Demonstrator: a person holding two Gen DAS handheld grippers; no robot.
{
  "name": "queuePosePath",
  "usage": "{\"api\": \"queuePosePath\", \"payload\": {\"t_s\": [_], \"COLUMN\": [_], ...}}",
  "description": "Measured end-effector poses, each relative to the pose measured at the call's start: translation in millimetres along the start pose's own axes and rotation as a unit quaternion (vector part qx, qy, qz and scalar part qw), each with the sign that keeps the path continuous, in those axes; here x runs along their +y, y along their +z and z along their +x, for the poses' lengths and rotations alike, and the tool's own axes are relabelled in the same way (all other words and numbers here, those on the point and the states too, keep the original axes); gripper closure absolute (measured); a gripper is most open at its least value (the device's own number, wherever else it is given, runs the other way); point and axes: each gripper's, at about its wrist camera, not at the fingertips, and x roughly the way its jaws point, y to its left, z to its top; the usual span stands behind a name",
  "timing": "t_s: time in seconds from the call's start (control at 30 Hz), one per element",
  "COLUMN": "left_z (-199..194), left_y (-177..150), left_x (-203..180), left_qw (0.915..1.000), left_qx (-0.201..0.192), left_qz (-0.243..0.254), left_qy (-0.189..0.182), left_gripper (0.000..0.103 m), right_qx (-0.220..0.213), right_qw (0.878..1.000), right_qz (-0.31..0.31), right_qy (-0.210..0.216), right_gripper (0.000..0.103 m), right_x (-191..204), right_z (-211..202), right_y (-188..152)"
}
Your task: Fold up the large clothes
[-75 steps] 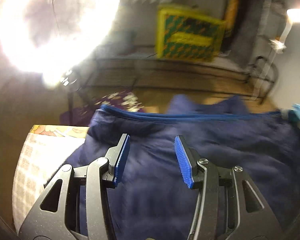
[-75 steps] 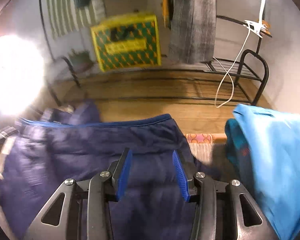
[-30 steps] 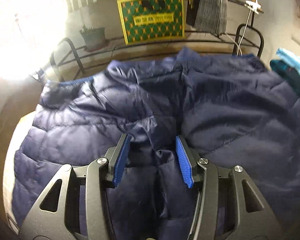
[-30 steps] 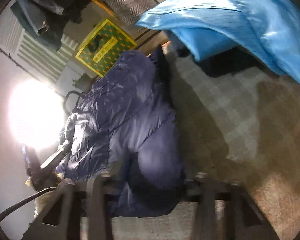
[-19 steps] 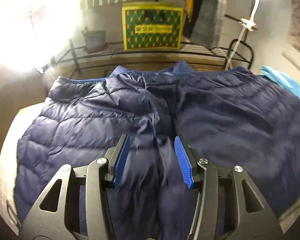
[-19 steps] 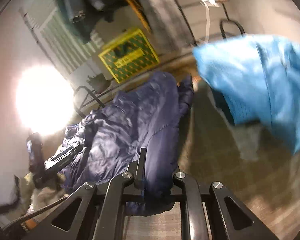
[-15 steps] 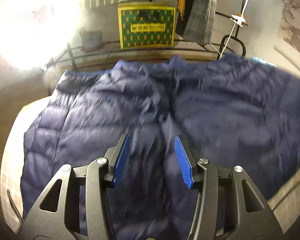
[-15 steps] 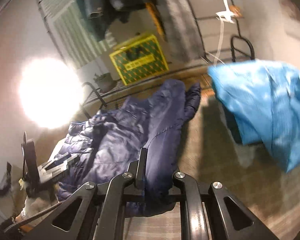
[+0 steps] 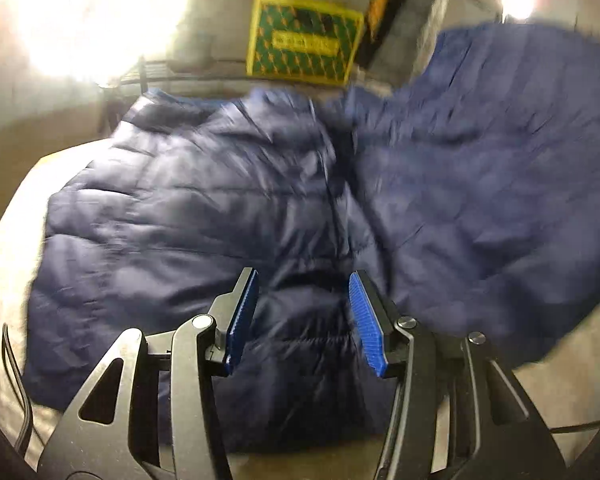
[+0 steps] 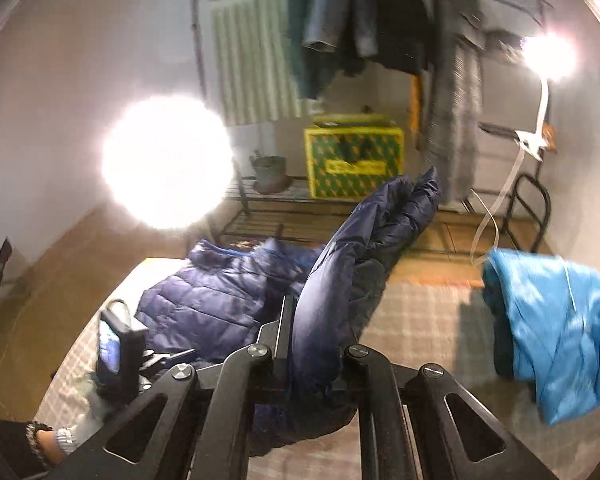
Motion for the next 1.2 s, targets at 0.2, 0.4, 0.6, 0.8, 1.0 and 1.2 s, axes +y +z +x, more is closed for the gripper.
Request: {"api": "queuePosePath", "payload": {"t_s": [0.2, 0.4, 0.6, 0.8, 1.0, 1.2], "left_z": [-106.2, -186.1, -218.2, -230.8, -230.5, -227.1], "left_y": [-10.4, -46.5, -88.3, -111.2, -105.9, -96.2], "left_x": [61.7, 143.4, 206.6, 232.7, 236.6, 229.2], "left_qw": [0.9960, 0.9837, 0.9716, 0.9648, 0.9647, 0.9682], "left_qx": [-0.081, -0.125, -0.117, -0.109, -0.111, -0.114], "left_qz": [-0.033, -0.102, -0.170, -0.201, -0.201, -0.191], "left_qy": [0.022, 0.079, 0.115, 0.129, 0.128, 0.115], "left_gripper": [0.053, 0.053, 0.053, 0.053, 0.053, 0.053], "right_qx": [-0.007, 0.002, 0.028, 0.091, 0.131, 0.171], "right_qw": [0.998, 0.994, 0.985, 0.968, 0.952, 0.945], "right_qz": [-0.050, -0.094, -0.135, -0.187, -0.243, -0.214], "right_qy": [0.023, 0.057, 0.103, 0.137, 0.129, 0.179], "right_gripper": [0.096, 0.096, 0.097, 0.098, 0.098, 0.081], "right_x": [61.4, 128.7, 209.2, 293.9, 340.3, 334.8], "right_z": [12.1, 37.7, 83.3, 147.7, 190.7, 206.0], "right_y": [17.9, 25.6, 12.0, -38.4, -87.7, -95.9]}}
